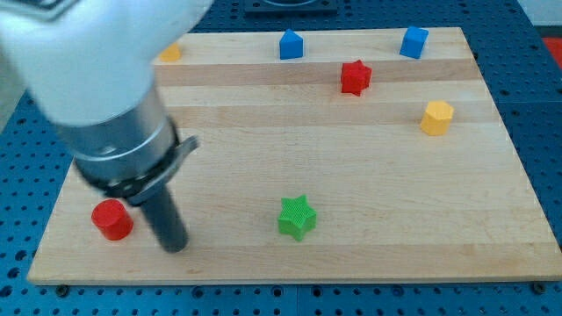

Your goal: Push the red circle to the center of the board

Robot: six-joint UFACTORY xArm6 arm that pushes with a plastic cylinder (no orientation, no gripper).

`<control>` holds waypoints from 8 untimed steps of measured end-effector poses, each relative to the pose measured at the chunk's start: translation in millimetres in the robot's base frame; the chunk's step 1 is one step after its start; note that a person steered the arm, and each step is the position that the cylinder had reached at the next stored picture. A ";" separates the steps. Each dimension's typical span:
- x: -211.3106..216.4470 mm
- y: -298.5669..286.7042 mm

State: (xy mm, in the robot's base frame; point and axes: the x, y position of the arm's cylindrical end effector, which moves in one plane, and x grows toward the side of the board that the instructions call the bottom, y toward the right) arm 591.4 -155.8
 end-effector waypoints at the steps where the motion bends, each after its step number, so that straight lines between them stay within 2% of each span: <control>1: 5.0 -48.5; 2: 0.9 -74.4; 3: -18.5 -74.2; 5: -79.2 -73.5; 8: -89.3 1.0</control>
State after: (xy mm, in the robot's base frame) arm 502.1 -154.8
